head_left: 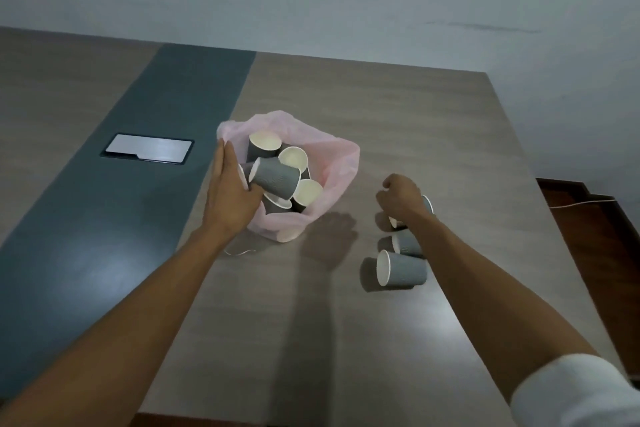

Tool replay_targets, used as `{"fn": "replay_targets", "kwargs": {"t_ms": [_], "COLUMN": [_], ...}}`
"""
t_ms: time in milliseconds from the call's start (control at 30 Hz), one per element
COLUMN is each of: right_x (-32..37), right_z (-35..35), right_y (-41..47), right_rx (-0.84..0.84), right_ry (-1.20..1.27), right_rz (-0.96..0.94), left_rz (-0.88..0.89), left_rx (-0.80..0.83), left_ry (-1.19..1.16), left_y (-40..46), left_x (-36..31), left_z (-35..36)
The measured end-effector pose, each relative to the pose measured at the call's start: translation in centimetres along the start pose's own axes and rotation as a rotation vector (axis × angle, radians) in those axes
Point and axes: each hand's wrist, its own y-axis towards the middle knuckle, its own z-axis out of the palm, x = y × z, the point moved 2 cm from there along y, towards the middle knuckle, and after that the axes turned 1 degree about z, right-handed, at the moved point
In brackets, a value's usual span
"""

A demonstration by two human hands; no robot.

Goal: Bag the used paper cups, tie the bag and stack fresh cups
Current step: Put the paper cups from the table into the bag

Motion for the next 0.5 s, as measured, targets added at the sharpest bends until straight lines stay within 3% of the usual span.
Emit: {"fn": "replay_targets", "kwargs": {"t_ms": [133,267,400,500], "right_x": [-5.7,-9.0,-10.9,-9.3], "right_z": [-0.5,-0.4,-0.3,-1.6], "right_y": [2.2,3.8,5.0,5.3], "right_rx": [-0.016,0.027,0.018,-0.057], "right_ry": [-0.18,-0.17,-0.015,0.287], "right_rz": [0.103,0.237,0.206,0.105], "left_rz": [-0.035,-0.082,-0.093,-0.088], "left_rx": [-0.083,-0.129,-0.138,-0.126], "left_ry": [0.034,0.06,0.086,0.099], "left_y": [-0.3,-0.9,-1.7,-2.3], "left_x": [-0.7,-1.1,-1.8,-2.6], "left_z": [1.4,2.5,3.2,3.5]}}
